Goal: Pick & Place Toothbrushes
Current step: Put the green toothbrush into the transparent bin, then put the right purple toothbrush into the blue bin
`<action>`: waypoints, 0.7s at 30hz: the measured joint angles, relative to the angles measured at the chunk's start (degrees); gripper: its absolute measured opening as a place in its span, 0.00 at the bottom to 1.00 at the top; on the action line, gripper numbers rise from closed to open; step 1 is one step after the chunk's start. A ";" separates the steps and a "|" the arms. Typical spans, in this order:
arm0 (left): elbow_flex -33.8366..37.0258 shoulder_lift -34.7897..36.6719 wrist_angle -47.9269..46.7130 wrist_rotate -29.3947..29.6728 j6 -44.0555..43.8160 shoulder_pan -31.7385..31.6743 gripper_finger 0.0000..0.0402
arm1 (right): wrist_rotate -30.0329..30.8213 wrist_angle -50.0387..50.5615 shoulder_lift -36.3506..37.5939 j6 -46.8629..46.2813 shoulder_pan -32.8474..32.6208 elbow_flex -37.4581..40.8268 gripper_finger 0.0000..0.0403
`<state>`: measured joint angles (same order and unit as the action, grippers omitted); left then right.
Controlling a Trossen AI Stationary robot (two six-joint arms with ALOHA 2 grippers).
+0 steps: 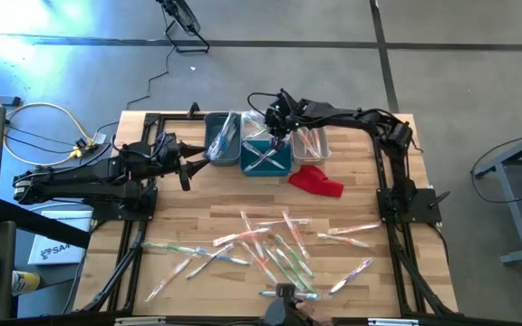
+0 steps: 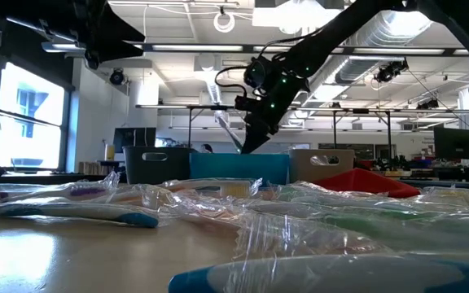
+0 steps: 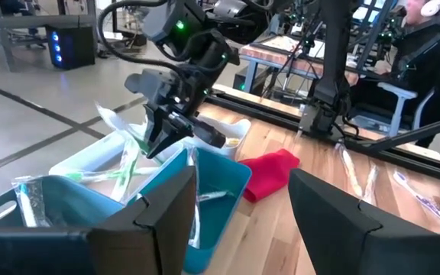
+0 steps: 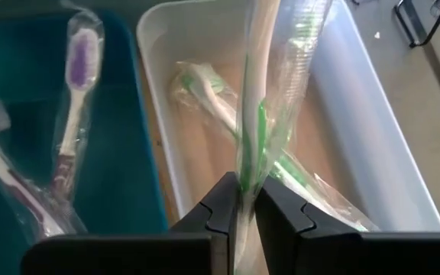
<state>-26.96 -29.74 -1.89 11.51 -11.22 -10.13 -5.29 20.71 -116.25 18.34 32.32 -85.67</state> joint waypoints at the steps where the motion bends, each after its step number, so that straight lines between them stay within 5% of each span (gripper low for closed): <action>1: 0.00 0.00 0.00 0.00 0.00 0.00 0.51 | 0.60 0.01 0.00 0.58 -0.36 -0.01 0.08; 7: 0.00 0.00 0.00 0.02 0.00 0.00 0.51 | 1.96 -0.02 0.00 0.98 -2.05 0.00 0.17; 15: -0.02 0.79 -0.02 -0.04 0.00 0.00 0.51 | 12.73 -0.92 0.04 -1.83 -2.21 0.00 0.42; 21: -0.02 0.79 -0.08 -1.96 0.00 0.00 0.51 | 15.87 -3.14 1.40 -4.21 -1.69 0.00 0.44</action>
<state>-26.98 -28.95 -1.97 9.54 -11.23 -10.13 10.59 17.57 -114.85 14.13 30.63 -85.67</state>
